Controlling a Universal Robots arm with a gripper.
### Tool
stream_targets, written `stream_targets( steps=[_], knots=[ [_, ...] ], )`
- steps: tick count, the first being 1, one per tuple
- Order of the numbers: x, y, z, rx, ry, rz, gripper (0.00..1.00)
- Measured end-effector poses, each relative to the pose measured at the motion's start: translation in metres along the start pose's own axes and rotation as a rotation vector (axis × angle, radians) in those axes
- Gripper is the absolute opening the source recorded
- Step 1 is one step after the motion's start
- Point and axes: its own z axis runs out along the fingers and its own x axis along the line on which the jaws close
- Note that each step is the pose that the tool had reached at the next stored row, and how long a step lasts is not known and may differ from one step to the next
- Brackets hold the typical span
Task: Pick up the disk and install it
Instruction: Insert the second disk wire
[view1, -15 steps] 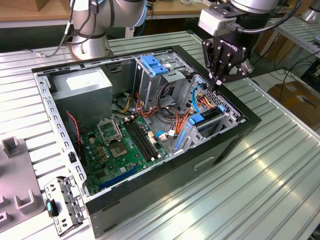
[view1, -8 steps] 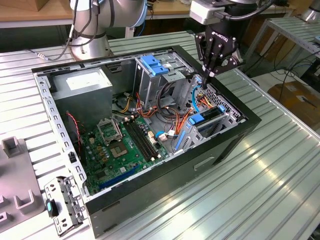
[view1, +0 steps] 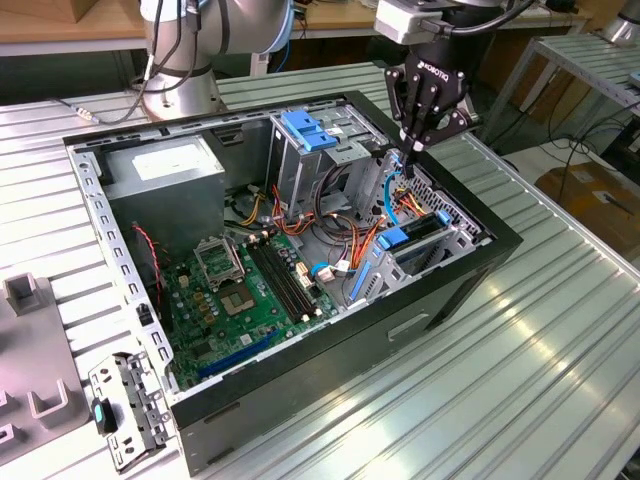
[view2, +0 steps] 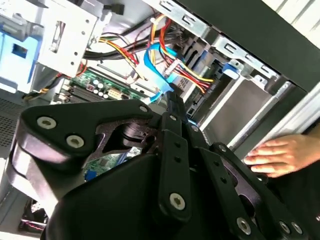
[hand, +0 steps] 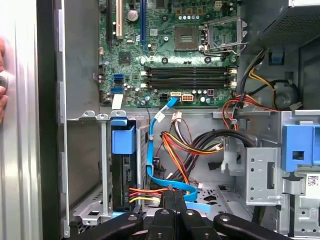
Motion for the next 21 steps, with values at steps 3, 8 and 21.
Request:
stream_targets(
  steps=[3,8,21],
  knots=[
    [-0.0044,-0.0023,0.0007,-0.0006,0.0481,-0.001,0.11],
    [-0.0118,-0.0048,0.0088,-0.005,0.0583,-0.002,0.24],
    [-0.0147,-0.0045,0.0299,-0.0046,0.1141,-0.003,0.24]
  ],
)
